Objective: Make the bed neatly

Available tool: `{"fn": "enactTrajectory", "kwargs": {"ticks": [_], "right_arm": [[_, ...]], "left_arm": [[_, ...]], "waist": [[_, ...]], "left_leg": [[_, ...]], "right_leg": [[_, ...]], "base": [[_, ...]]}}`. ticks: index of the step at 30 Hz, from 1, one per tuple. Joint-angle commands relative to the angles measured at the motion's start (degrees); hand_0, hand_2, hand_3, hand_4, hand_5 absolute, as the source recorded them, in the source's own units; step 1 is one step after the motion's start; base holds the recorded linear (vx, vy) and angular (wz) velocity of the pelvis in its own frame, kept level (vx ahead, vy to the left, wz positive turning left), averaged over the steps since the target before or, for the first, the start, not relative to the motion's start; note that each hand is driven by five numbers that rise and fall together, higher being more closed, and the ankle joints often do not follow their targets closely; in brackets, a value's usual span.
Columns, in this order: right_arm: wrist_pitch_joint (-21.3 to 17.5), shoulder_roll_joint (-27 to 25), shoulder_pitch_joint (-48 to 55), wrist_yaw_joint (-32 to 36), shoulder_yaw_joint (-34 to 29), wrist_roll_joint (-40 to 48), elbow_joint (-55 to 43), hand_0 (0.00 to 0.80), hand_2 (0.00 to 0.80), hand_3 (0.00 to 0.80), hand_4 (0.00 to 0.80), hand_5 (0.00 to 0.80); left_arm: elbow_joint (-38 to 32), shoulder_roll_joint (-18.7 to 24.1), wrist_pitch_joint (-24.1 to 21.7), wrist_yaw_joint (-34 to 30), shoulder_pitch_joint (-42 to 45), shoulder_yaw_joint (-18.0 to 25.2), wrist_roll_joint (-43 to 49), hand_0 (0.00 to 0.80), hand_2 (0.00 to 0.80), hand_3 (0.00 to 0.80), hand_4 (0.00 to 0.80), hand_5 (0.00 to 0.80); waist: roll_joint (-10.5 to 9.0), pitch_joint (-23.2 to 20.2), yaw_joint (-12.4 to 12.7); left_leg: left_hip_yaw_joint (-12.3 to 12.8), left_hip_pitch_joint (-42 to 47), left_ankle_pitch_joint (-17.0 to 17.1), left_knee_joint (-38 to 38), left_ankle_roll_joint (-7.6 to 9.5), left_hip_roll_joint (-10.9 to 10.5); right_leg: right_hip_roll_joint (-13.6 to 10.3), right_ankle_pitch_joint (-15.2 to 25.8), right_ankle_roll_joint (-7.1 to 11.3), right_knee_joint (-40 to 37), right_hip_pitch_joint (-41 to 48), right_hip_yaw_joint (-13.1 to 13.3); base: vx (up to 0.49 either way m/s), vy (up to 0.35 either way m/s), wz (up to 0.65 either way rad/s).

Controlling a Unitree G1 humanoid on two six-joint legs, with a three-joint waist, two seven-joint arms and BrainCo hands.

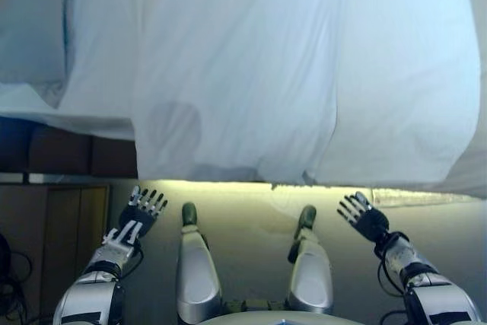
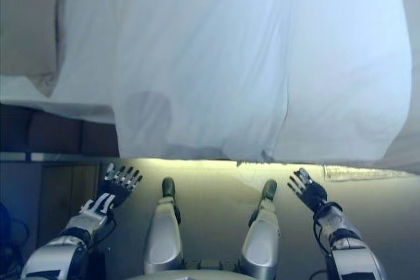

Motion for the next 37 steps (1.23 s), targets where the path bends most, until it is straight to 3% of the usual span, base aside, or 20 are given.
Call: {"fn": "enactTrajectory", "kwargs": {"ticks": [1, 4, 8, 14, 18, 21, 37], "right_arm": [[-0.65, 2.94, 1.84, -0.54, -2.1, -1.64, 1.08, 0.0, 0.0, 0.0, 0.0, 0.0], [-0.57, 5.89, 4.52, -3.5, -2.4, -3.57, 2.86, 0.0, 0.0, 0.0, 0.0, 0.0], [-1.68, 9.4, 6.48, -8.21, -2.06, -2.17, 5.21, 0.0, 0.0, 0.0, 0.0, 0.0], [-3.65, 13.83, 8.01, -14.02, -1.74, -3.66, 9.28, 0.0, 0.0, 0.0, 0.0, 0.0], [-3.5, 14.98, 8.23, -16.62, 0.36, -7.96, 10.9, 0.0, 0.0, 0.0, 0.0, 0.0], [-3.05, 14.75, 8.28, -15.58, 1.26, -9.12, 11.3, 0.0, 0.0, 0.0, 0.0, 0.0], [-1.88, 14.29, 10.21, -16.13, 0.28, -9.07, 11.42, 0.0, 0.0, 0.0, 0.0, 0.0]], "left_arm": [[4.3, 0.32, -4.89, 1.65, 2.21, -2.28, 8.72, 0.0, 0.0, 0.0, 0.0, 0.0], [4.29, -3.3, -8.31, 5.56, 4.56, -5.28, 17.46, 0.0, 0.0, 0.0, 0.0, 0.0], [6.13, -6.83, -9.81, 11.91, 6.93, -6.65, 22.55, 0.0, 0.0, 0.0, 0.0, 0.0], [9.35, -12.29, -8.94, 18.54, 8.3, -8.66, 29.44, 0.0, 0.0, 0.0, 0.0, 0.0], [9.52, -14.62, -9.09, 20.55, 8.77, -13.46, 38.04, 0.0, 0.0, 0.0, 0.0, 0.0], [9.26, -14.46, -8.9, 19.86, 8.99, -16.07, 37.64, 0.0, 0.0, 0.0, 0.0, 0.0], [9.2, -12.65, -8.69, 18.74, 10.59, -12.76, 32.83, 0.0, 0.0, 0.0, 0.0, 0.0]], "waist": [[-0.87, -5.59, -0.17], [-0.23, -8.8, -0.62], [0.32, -12.48, -0.64], [0.56, -15.83, -0.9], [0.55, -16.95, -0.67], [0.86, -17.27, -1.01], [0.37, -17.98, -0.96]], "left_leg": [[2.7, 3.18, 4.3, -5.56, 2.53, 2.07], [3.79, 7.68, 6.14, -9.81, 2.65, 2.41], [4.04, 10.98, 7.1, -12.15, 2.55, 2.83], [4.14, 13.99, 6.64, -12.15, 2.59, 2.88], [4.4, 15.45, 6.11, -12.15, 2.8, 2.79], [4.62, 16.39, 5.78, -12.15, 2.87, 2.91], [4.48, 17.91, 5.48, -12.15, 2.83, 3.95]], "right_leg": [[-4.16, 1.57, 0.55, -0.24, 2.01, 1.48], [-3.07, 1.42, 0.38, -1.84, 5.79, 0.41], [-1.92, 1.29, 0.06, -4.02, 9.96, -1.16], [-0.58, 0.27, -0.4, -5.79, 14.67, -2.8], [-0.37, 0.12, -0.45, -6.22, 16.07, -3.25], [-0.09, -0.36, -0.53, -6.12, 16.75, -2.98], [0.14, -1.04, -0.49, -5.94, 18.13, -2.5]], "base": [[0.192, -0.046, 0.01], [0.177, -0.052, -0.01], [0.163, -0.066, 0.03], [0.145, -0.047, 0.04], [0.092, -0.048, 0.0], [0.075, -0.007, -0.01], [0.045, -0.004, -0.01]]}}
